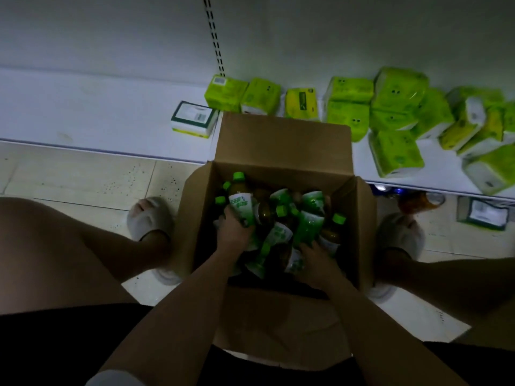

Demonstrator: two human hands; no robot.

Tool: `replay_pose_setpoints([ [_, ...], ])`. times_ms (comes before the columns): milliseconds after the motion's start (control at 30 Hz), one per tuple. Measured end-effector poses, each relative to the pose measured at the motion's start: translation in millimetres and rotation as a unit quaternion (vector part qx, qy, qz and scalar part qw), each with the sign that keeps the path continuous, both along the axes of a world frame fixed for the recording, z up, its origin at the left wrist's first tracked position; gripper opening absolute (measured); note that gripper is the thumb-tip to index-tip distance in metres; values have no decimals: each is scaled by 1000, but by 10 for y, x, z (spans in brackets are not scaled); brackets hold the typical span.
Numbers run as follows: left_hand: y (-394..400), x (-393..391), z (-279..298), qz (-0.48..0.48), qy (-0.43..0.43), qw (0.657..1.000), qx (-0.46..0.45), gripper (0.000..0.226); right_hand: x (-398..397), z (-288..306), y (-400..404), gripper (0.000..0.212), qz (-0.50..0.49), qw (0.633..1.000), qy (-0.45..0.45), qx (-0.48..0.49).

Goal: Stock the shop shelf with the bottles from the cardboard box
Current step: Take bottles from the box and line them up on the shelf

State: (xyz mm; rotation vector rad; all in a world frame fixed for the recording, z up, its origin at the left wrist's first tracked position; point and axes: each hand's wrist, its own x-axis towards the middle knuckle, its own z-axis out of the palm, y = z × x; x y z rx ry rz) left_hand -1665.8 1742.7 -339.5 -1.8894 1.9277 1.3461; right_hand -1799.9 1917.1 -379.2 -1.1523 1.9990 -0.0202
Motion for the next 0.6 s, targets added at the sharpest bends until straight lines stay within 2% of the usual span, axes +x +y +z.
replay_pose_setpoints([
  [167,-115,-108,-126,-62,-66,996,-19,90,-132,-14,-104,80,9,998,-50,41],
  [267,-282,-155,-95,-46,-77,995,35,103,-164,21,-174,74,0,997,-70,41],
  [367,-323,-167,-31,-31,-76,994,65,112,-207,154,-219,76,-15,994,-103,24],
  [467,-168,-167,10,-39,-57,997,26,106,-272,347,-264,80,-79,983,-167,-15],
  [600,42,-127,61,-51,-3,998,-31,97,-281,548,-350,56,-193,956,-212,-61],
])
